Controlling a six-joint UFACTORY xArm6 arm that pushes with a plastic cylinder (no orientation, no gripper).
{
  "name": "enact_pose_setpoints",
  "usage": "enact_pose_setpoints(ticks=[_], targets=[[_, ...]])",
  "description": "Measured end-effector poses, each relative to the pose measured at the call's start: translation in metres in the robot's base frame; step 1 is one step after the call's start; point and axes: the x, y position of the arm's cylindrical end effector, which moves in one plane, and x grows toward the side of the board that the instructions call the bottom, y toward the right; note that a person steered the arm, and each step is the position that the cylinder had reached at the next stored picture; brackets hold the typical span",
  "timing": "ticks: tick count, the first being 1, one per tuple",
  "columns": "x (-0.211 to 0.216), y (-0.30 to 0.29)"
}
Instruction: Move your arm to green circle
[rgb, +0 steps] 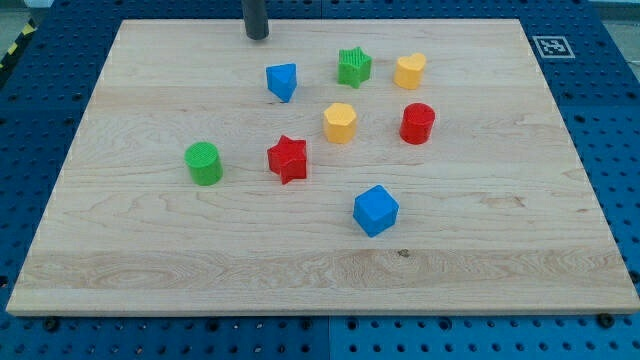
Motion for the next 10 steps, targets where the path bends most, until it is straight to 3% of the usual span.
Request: enact_pose_setpoints(ticks=[7,8,9,10], targets=[[0.018,0.025],[0.026,-0.01],[0.043,-0.099],[0.06,-0.101]])
